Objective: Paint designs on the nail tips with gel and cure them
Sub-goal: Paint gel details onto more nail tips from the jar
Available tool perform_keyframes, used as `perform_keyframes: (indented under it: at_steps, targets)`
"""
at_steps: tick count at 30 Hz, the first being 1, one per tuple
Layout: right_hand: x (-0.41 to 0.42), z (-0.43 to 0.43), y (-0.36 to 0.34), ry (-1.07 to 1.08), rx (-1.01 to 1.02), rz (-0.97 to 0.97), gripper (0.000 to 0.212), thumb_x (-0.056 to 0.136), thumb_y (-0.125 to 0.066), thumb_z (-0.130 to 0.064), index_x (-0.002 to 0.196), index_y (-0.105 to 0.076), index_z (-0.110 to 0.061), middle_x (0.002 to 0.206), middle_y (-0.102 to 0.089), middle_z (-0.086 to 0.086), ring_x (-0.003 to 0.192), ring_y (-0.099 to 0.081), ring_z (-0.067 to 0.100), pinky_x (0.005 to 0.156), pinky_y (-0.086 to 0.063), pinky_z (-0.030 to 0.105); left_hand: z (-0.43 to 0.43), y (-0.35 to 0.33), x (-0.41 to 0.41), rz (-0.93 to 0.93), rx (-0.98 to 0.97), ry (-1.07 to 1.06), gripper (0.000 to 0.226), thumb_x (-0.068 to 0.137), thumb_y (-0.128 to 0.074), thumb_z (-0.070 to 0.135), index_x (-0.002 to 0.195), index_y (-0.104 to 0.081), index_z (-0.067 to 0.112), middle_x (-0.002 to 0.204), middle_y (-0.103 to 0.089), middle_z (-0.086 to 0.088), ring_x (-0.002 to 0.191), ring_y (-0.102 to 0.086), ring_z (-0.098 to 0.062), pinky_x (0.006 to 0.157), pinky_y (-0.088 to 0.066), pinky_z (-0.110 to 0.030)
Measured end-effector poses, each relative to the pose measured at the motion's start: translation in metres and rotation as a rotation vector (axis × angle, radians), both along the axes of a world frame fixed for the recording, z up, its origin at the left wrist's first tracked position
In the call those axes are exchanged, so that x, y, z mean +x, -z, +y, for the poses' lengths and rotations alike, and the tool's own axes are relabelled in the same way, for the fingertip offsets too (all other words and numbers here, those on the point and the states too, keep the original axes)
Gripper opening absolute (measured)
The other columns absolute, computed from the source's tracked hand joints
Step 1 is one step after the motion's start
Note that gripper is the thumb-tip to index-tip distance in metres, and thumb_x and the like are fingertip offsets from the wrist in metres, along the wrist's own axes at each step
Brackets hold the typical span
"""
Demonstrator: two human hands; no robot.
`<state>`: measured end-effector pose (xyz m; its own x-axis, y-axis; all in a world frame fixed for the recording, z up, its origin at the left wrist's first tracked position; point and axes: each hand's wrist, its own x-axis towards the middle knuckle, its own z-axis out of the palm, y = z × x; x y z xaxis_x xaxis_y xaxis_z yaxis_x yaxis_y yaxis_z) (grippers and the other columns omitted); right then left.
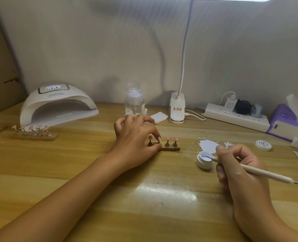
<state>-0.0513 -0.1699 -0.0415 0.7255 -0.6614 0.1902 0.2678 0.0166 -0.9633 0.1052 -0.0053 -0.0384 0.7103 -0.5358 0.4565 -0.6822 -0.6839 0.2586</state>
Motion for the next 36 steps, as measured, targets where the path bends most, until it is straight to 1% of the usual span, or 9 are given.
perform_keyframes:
  at_steps: [7,11,14,16,18,21,24,30,36]
  targets:
    - [0.002,-0.005,-0.011,0.043,-0.055,-0.021,0.028,0.080,-0.072,-0.037,0.084,-0.056,-0.015,0.052,-0.055,-0.003,0.042,-0.044,0.003,0.038,-0.036,0.014,-0.003,0.001,-0.012,-0.122,-0.013,0.005,0.002,0.084,-0.068,0.040,0.085,-0.068,0.038,0.131,-0.050,0.020,0.127,-0.030,-0.011,0.095,-0.010,-0.030]
    - [0.003,-0.017,-0.013,0.065,-0.142,-0.021,0.018,0.094,-0.062,-0.030,0.087,-0.061,-0.014,0.058,-0.062,0.000,0.045,-0.048,0.006,0.039,-0.037,0.015,-0.009,-0.007,-0.024,-0.290,-0.129,0.119,0.005,0.081,-0.072,0.028,0.082,-0.068,0.031,0.105,-0.064,0.018,0.103,-0.052,-0.015,0.085,-0.024,-0.031]
    - [0.007,-0.023,-0.010,0.071,-0.244,0.022,0.016,0.098,-0.059,-0.025,0.090,-0.052,-0.014,0.059,-0.065,0.004,0.043,-0.048,0.009,0.041,-0.039,0.018,-0.021,-0.008,-0.040,-0.094,-0.197,0.330,0.004,0.082,-0.068,0.029,0.083,-0.066,0.031,0.083,-0.062,0.022,0.081,-0.052,-0.001,0.074,-0.042,-0.027]
    - [0.010,-0.026,-0.005,0.072,-0.285,0.071,0.022,0.092,-0.064,-0.020,0.080,-0.048,-0.011,0.055,-0.064,0.007,0.042,-0.047,0.010,0.045,-0.039,0.026,-0.026,0.000,-0.047,0.099,-0.194,0.412,0.002,0.084,-0.065,0.033,0.084,-0.065,0.035,0.083,-0.065,0.023,0.079,-0.051,0.003,0.071,-0.041,-0.014]
    - [0.013,-0.029,0.002,0.101,-0.324,0.121,0.026,0.084,-0.066,-0.012,0.070,-0.045,-0.007,0.049,-0.059,0.010,0.040,-0.045,0.007,0.049,-0.035,0.027,-0.027,0.010,-0.048,0.167,-0.165,0.424,0.004,0.084,-0.067,0.034,0.086,-0.067,0.037,0.085,-0.065,0.023,0.077,-0.050,0.002,0.070,-0.042,-0.019]
    - [0.017,-0.031,0.006,0.137,-0.364,0.175,0.025,0.080,-0.066,-0.008,0.069,-0.044,-0.001,0.055,-0.058,0.020,0.038,-0.047,0.004,0.044,-0.035,0.020,-0.026,0.017,-0.044,0.217,-0.203,0.414,0.009,0.083,-0.075,0.028,0.087,-0.072,0.035,0.078,-0.063,0.025,0.069,-0.050,-0.001,0.065,-0.039,-0.019]
    - [0.019,-0.033,0.009,0.146,-0.385,0.204,0.024,0.079,-0.066,-0.010,0.068,-0.046,-0.004,0.056,-0.059,0.019,0.040,-0.046,0.005,0.049,-0.033,0.026,-0.026,0.018,-0.042,0.236,-0.224,0.418,0.010,0.082,-0.076,0.027,0.088,-0.074,0.035,0.072,-0.057,0.029,0.063,-0.050,-0.003,0.060,-0.035,-0.015]
    - [0.021,-0.035,0.012,0.147,-0.391,0.201,0.027,0.082,-0.067,-0.014,0.066,-0.046,-0.009,0.055,-0.060,0.016,0.046,-0.047,0.010,0.053,-0.036,0.030,-0.026,0.018,-0.044,0.271,-0.208,0.440,0.006,0.085,-0.073,0.030,0.090,-0.074,0.034,0.078,-0.061,0.020,0.064,-0.051,-0.008,0.063,-0.042,-0.025]
    - [0.016,-0.033,0.009,0.155,-0.379,0.143,0.029,0.087,-0.067,-0.018,0.068,-0.047,-0.009,0.065,-0.057,0.023,0.049,-0.043,0.007,0.053,-0.036,0.028,-0.025,0.020,-0.043,0.286,-0.259,0.420,0.005,0.087,-0.071,0.026,0.088,-0.069,0.030,0.082,-0.065,0.021,0.066,-0.054,-0.009,0.061,-0.040,-0.022]
